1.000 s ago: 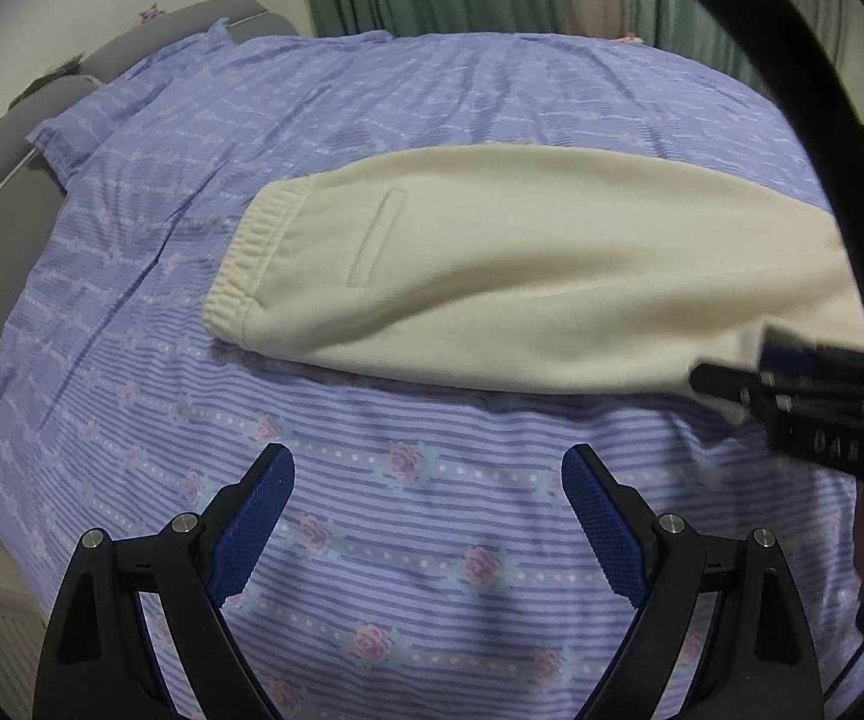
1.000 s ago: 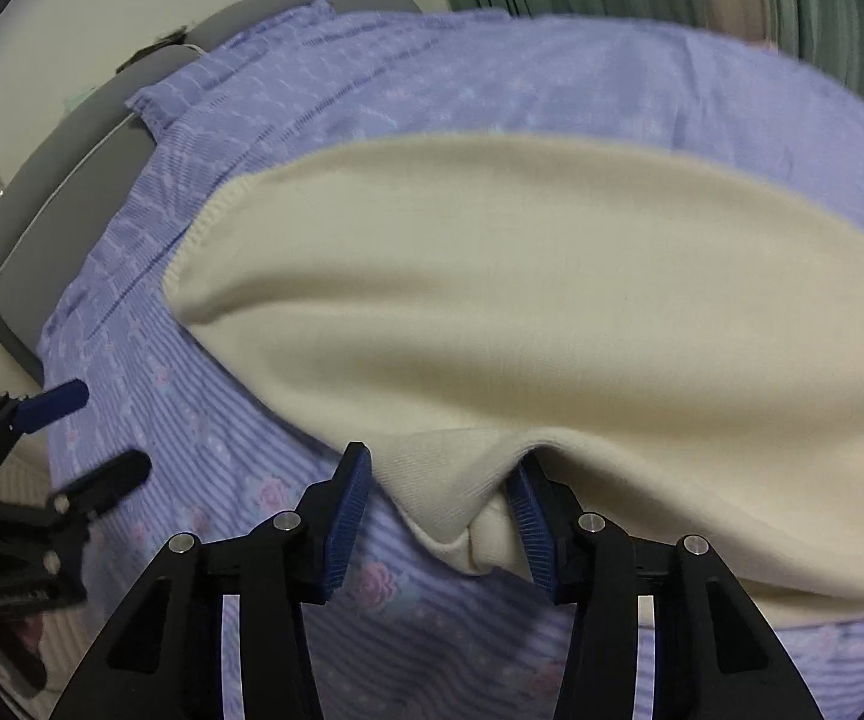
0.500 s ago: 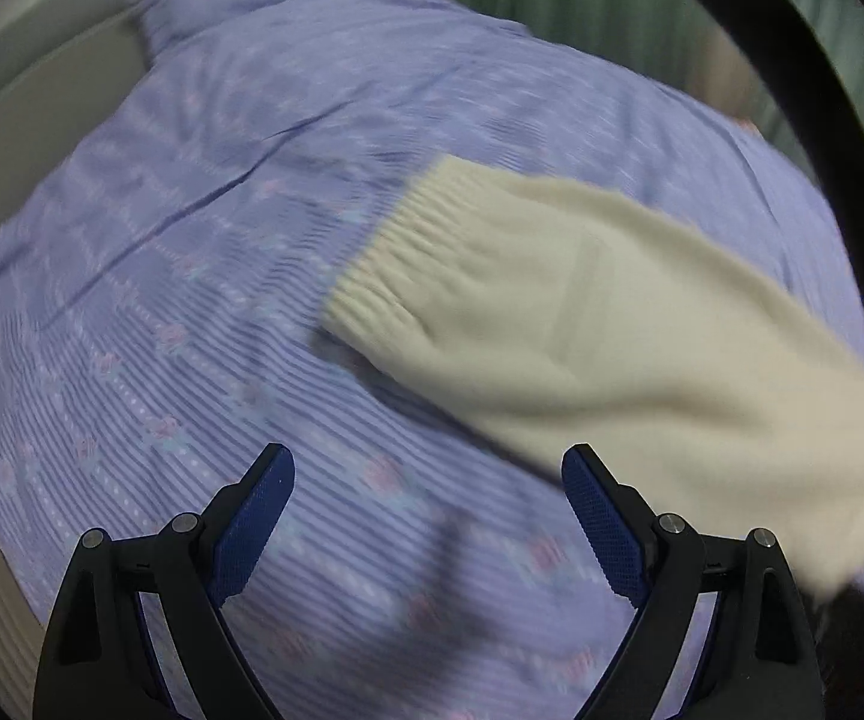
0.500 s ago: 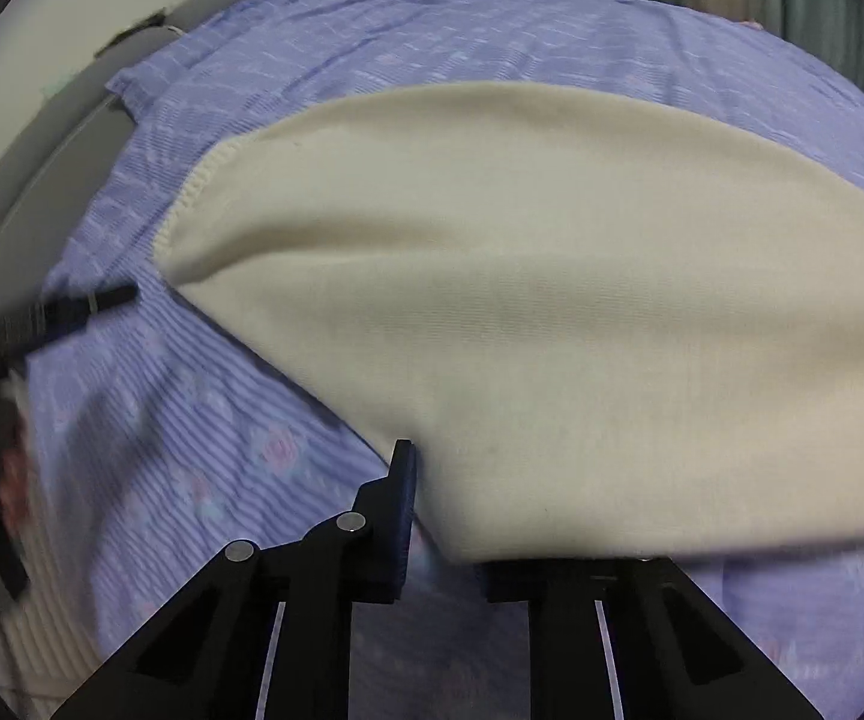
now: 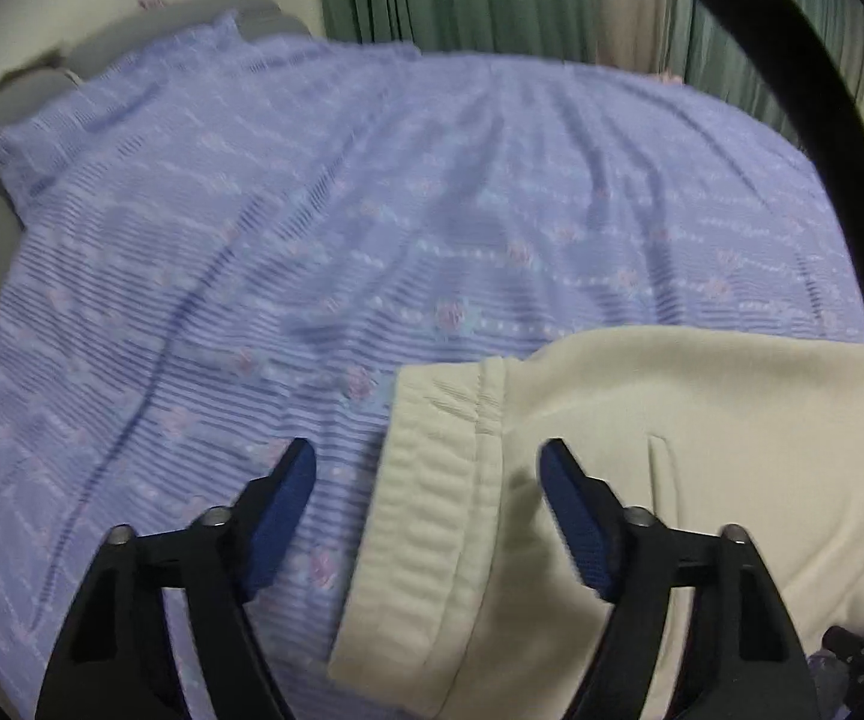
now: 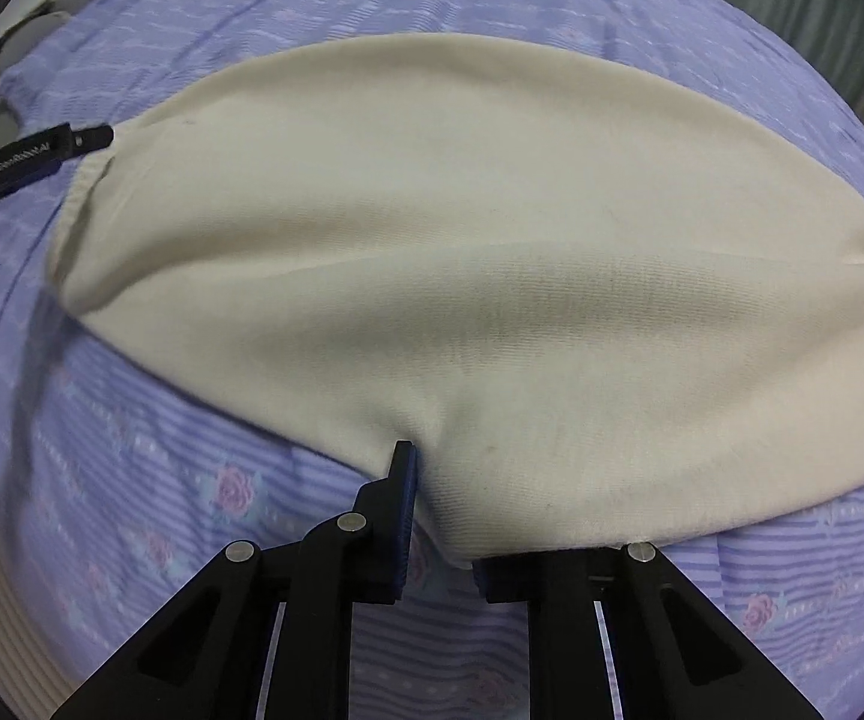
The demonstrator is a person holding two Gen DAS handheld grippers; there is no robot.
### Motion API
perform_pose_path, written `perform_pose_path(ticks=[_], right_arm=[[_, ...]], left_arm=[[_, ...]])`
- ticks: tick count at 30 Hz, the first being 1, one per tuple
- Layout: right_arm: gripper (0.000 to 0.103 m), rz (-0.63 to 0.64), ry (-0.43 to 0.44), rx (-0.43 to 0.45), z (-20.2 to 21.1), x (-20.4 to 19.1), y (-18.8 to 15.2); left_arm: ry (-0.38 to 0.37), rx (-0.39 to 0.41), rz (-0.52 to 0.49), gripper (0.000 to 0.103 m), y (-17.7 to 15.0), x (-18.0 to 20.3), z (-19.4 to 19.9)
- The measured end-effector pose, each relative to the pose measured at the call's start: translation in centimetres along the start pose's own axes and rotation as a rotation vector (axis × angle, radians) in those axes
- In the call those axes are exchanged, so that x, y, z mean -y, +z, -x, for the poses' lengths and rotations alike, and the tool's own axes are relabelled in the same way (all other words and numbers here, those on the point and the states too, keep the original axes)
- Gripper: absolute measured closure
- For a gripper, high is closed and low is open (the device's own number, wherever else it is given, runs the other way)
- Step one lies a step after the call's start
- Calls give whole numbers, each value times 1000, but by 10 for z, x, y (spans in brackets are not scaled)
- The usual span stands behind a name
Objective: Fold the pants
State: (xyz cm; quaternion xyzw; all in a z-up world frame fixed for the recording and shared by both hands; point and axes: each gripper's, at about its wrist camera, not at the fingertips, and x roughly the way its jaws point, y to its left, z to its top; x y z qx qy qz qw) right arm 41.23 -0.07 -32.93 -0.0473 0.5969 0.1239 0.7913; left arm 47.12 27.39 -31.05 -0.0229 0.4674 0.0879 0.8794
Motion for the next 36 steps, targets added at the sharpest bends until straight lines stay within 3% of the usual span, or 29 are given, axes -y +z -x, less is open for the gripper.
perform_pose_path(ticks=[2,3,4,6,7,8,10,12,15,21,23,24,25,26,27,29,36], right_arm=[[86,-13,-8,-11,-3,0,6],[86,-19,-10,-20,-5,-1,8],[86,-23,-15,-24,-6,-2,10],[86,-10,-35,-24,-8,-7,11],[86,-8,-42,-22,-8,-10,10],[85,-13,-43,-21,-9,-11,10],[85,-23,-41,-24,-7,-12,11],[85,-25,-42,-20,-4,-14,12],[85,-21,-47,-15,0,-14,8],[85,10,-83,-27,-10,-18,1],[82,16,-101,-23,-11,-20,1],[78,25,-130,-33,-11,-22,2],[76,36,-148,-42,-11,-26,3],[71,44,-163,-45,-9,-29,5],[58,43,-161,-43,-5,-30,7],[41,14,-115,-14,12,-28,8],[37,-49,-41,139,119,-5,-6]], left_arm=[[-13,-58,-9,36,2,0,-16],[-39,-86,2,48,3,3,-23],[-72,-122,14,53,2,2,-30],[-64,-126,9,62,1,3,-32],[-57,-116,-6,88,1,5,-29],[12,-96,-21,93,3,6,-24],[23,-62,-8,94,8,5,-11],[89,-10,-32,94,12,9,0],[150,-5,-44,94,11,9,-8],[230,-57,-120,89,0,14,-44],[321,-58,-152,90,2,16,-45],[360,-55,-158,82,3,13,-44],[353,-52,-145,58,3,7,-39],[342,-44,-139,49,4,5,-31],[333,-24,-138,37,4,2,-20],[331,27,-144,32,6,0,14],[231,160,-198,19,1,21,147]])
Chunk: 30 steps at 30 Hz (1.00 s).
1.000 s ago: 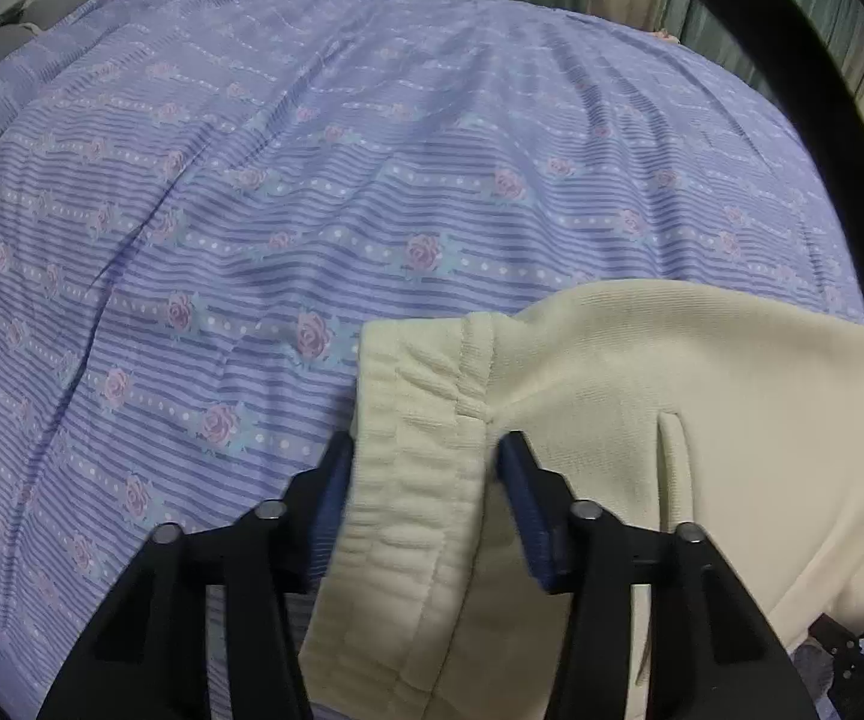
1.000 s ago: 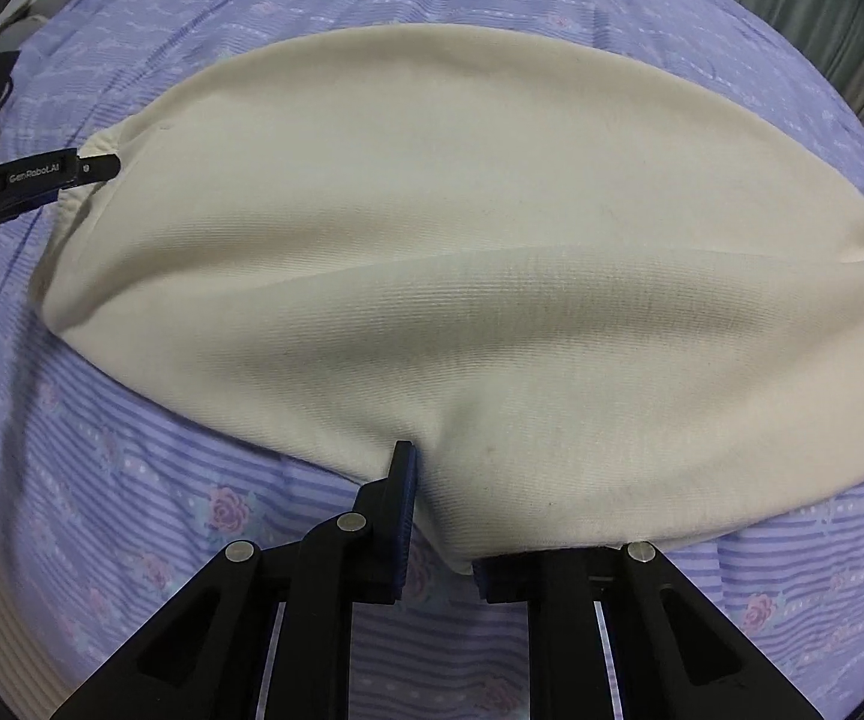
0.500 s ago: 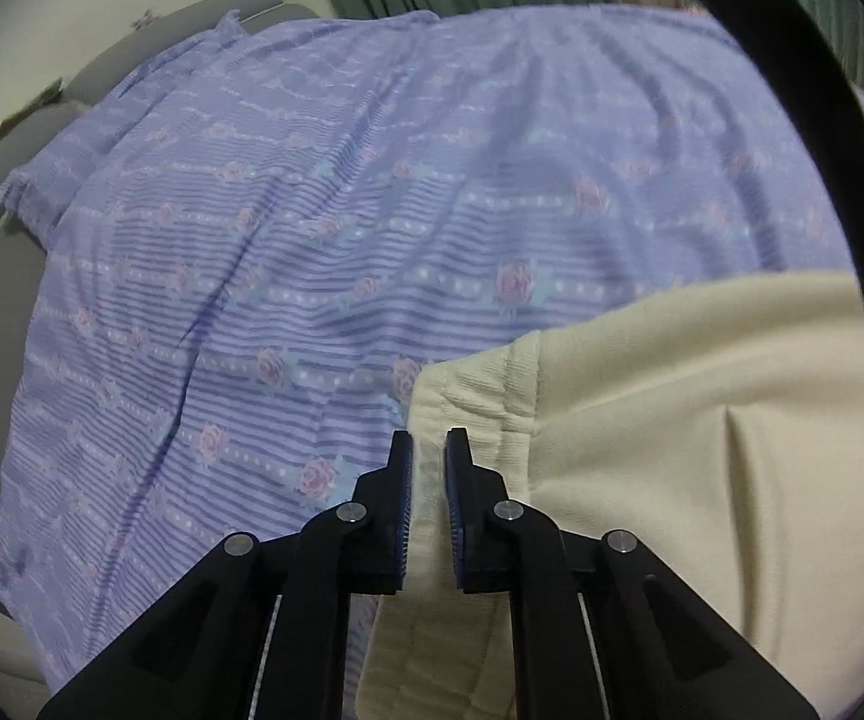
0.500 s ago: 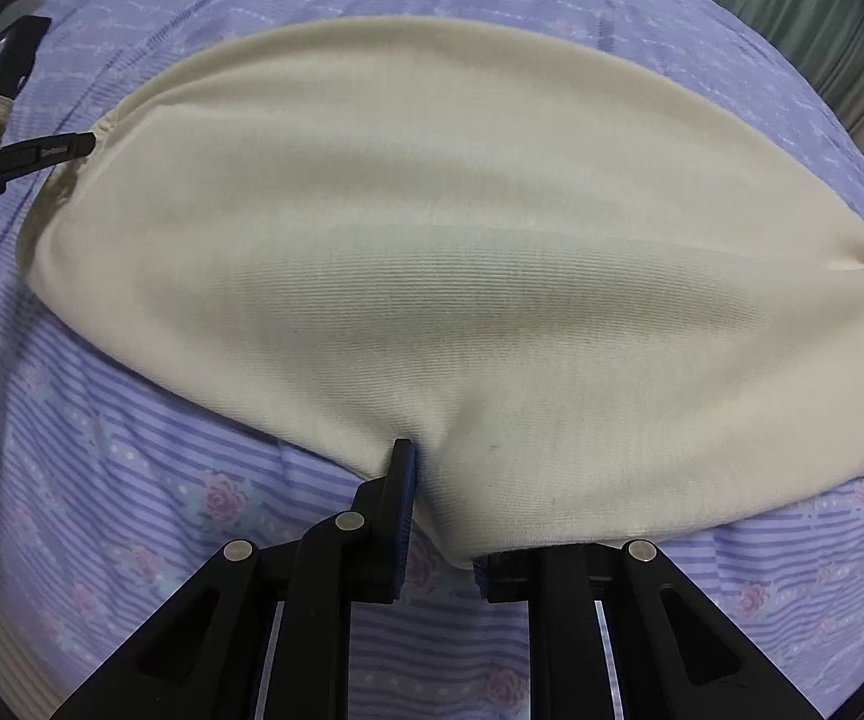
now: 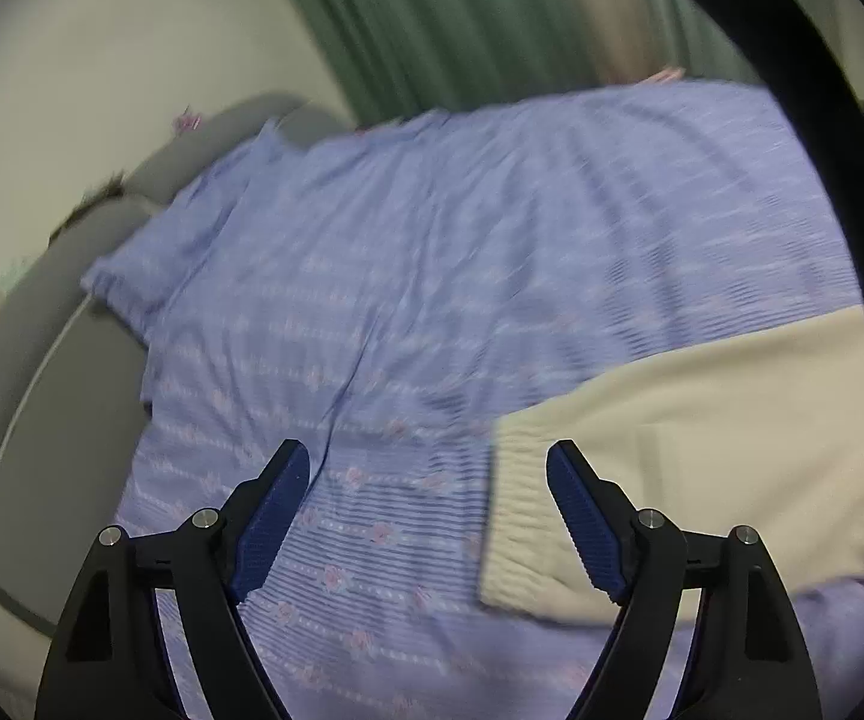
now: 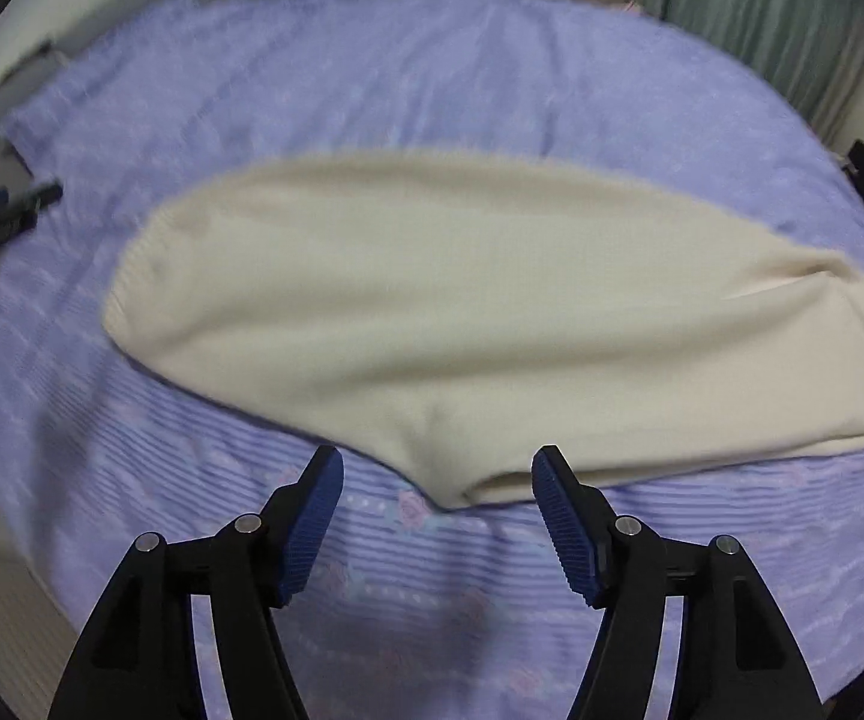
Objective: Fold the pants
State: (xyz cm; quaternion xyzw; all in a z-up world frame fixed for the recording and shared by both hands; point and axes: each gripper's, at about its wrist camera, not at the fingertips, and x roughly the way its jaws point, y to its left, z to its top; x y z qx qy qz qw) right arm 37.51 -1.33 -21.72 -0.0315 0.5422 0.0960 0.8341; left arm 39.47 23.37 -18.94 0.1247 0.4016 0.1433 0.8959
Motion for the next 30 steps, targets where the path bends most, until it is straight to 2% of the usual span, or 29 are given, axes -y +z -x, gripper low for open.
perform_pose_path(ticks=[4,7,10,13,17,19,23,25,27,30], right_arm=[[37,-49,-12,137,86,35,6],[37,-113,-19,218,142,70,7],[37,-161,-35,300,193,106,-6],[37,-186,-64,370,234,142,-19],[37,-228,-81,419,265,182,-39],[37,-239,-79,446,281,211,-52],[37,-209,-61,488,301,272,-70],[37,-188,-13,500,306,303,-75],[37,-158,26,475,307,342,-78],[37,-127,83,478,306,388,-83]], left_arm=[[-130,71,-32,15,12,20,82],[-225,110,-36,14,21,42,128],[-295,175,-41,14,25,70,169],[-364,225,-63,13,29,102,208],[-433,263,-87,13,38,151,253],[-442,294,-90,8,42,177,279],[-431,331,-56,5,45,228,317],[-393,346,-21,5,42,258,337],[-352,323,18,5,42,285,351],[-352,338,76,1,35,323,371]])
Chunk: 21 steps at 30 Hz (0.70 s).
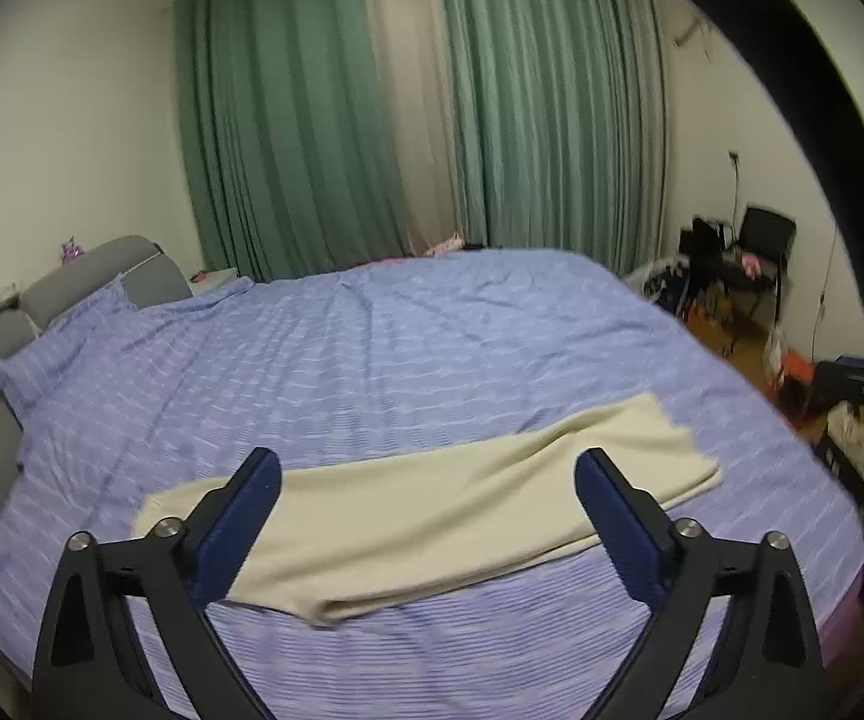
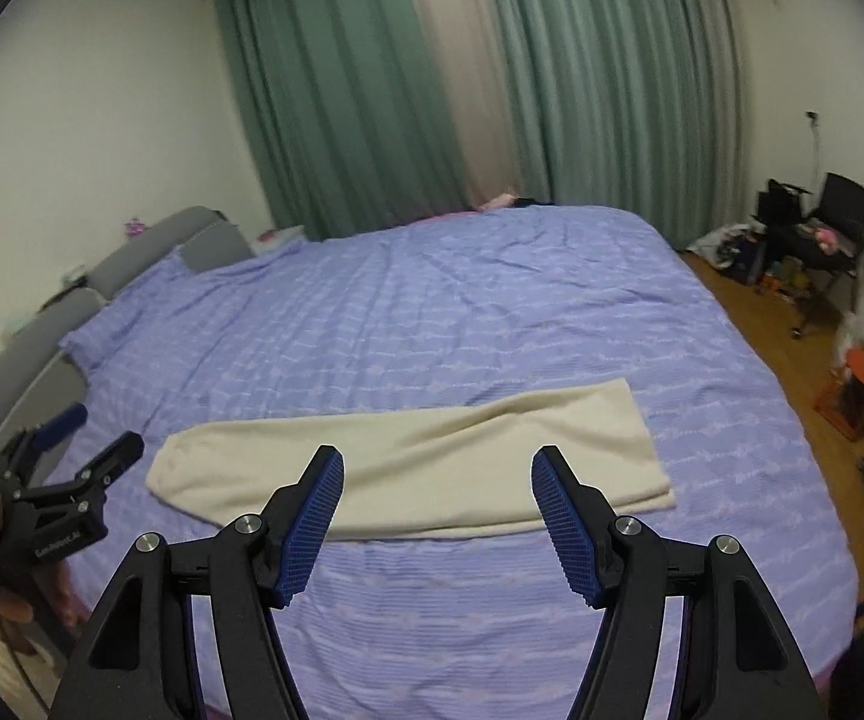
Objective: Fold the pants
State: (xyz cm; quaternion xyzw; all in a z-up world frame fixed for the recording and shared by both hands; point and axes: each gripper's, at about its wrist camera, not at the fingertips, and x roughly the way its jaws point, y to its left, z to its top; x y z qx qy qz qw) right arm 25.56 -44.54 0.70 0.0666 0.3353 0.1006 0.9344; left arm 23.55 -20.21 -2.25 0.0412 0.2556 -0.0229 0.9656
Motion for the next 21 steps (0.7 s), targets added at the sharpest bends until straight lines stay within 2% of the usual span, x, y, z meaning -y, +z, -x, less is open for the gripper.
perform_pose_path(ticks=[3,6,9,15,18,21], right_arm=[[37,8,20,-42,-7,47,4],[37,1,34,-56,-17,81,5],[37,-15,23,-57,-38,117,1],[40,-81,-16,-77,-103,170,-24],[44,-124,-29,-107,-144,195,-42],[48,-182,-37,-143,-180,220,-61]], left_arm=[[46,-37,-4,1,-4,44,-10],[19,-65,-11,1,-6,82,-22],[33,-74,-40,1,-11,106,-48],[39,-77,-74,1,-35,153,-113],[34,-114,-101,2,-47,177,-154],[-12,-117,-99,2,-56,196,-183]])
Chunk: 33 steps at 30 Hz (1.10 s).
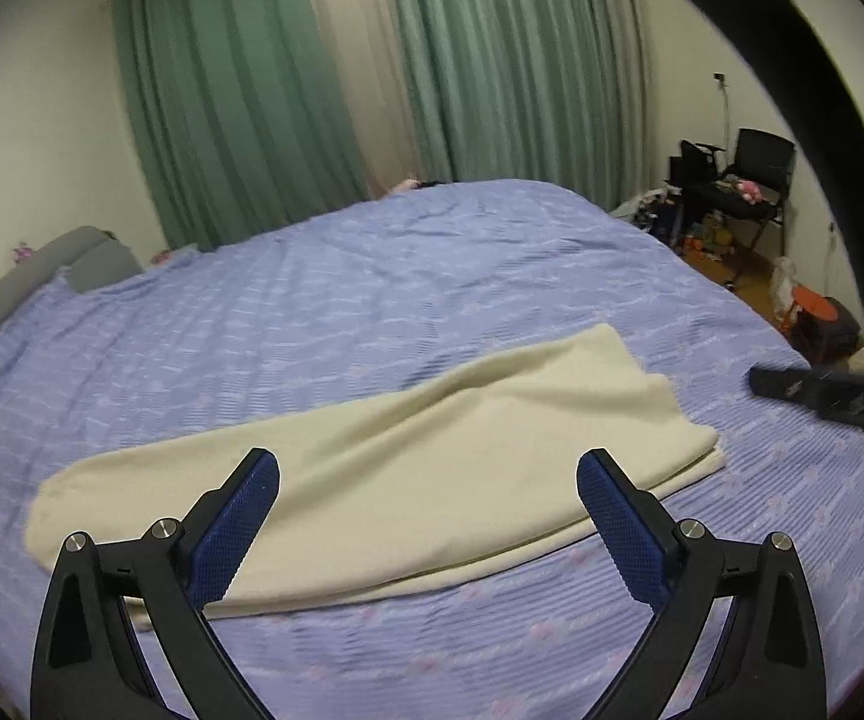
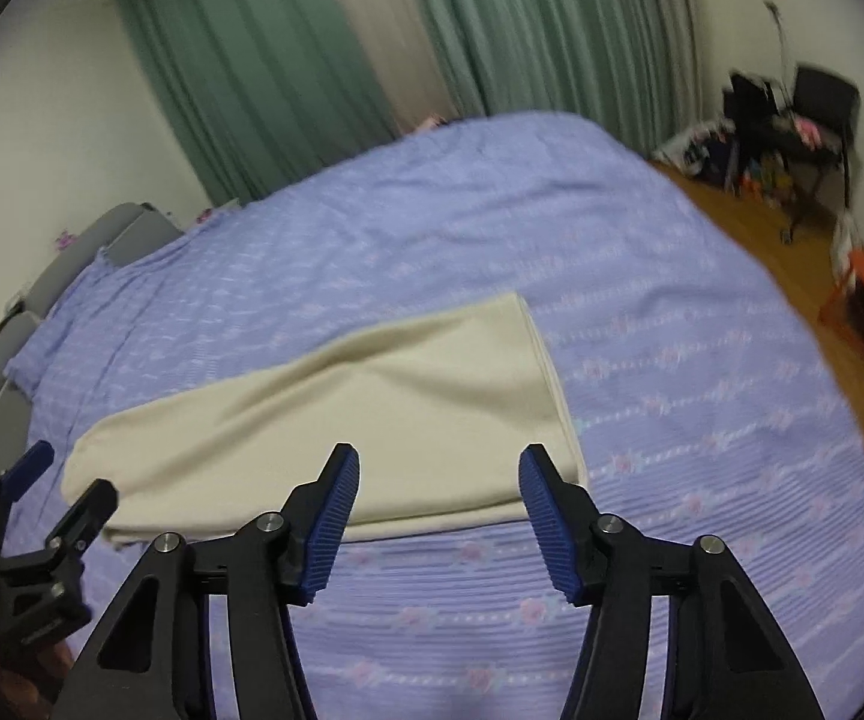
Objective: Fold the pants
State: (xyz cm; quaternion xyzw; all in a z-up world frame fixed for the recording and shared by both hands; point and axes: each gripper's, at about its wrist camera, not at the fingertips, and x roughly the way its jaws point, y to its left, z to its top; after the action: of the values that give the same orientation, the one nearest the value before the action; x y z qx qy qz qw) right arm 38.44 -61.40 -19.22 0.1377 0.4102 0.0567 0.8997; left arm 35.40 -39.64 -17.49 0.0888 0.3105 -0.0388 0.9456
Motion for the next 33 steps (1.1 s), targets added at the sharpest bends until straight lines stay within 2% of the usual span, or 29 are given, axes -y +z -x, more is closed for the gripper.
perform_pose_path(ticks=[4,7,10,16,17,18,20,21,23,26,31,32,33], right_arm=[[55,-102,-11,-60,-49,31,-13],[56,-168,-22,-92,-78,50,-22],[56,-222,-38,-131,-102,67,-26],[56,-321,-2,-149,-123,88,-24],[58,-336,-3,-160,-127,90,-25],[72,-357,-2,-175,-130,93,-25],[91,-363,-5,-178,-131,98,-25],[94,-352,-4,-174,-128,98,-23],[95,-299,-23,-128,-111,94,-19],[96,-191,-101,-85,-86,85,-14],[95,-179,-127,-198,-118,96,-26],[89,-184,-130,-205,-119,97,-26],[73,-187,-141,-198,-115,97,-24]], left_arm=[[-10,-33,-39,2,-10,24,-42],[-23,-59,-38,2,-17,37,-66],[-43,-83,-22,2,-22,44,-79],[-57,-104,-21,2,-22,53,-87],[-57,-109,-20,2,-22,53,-88],[-57,-113,-17,2,-21,53,-89],[-61,-112,-8,2,-19,54,-89],[-63,-113,-6,2,-17,55,-90],[-74,-112,0,2,-14,58,-91],[-92,-110,15,2,-11,60,-93],[-88,-138,4,2,-14,66,-106],[-83,-138,0,2,-14,66,-107],[-82,-136,-2,2,-14,65,-107]])
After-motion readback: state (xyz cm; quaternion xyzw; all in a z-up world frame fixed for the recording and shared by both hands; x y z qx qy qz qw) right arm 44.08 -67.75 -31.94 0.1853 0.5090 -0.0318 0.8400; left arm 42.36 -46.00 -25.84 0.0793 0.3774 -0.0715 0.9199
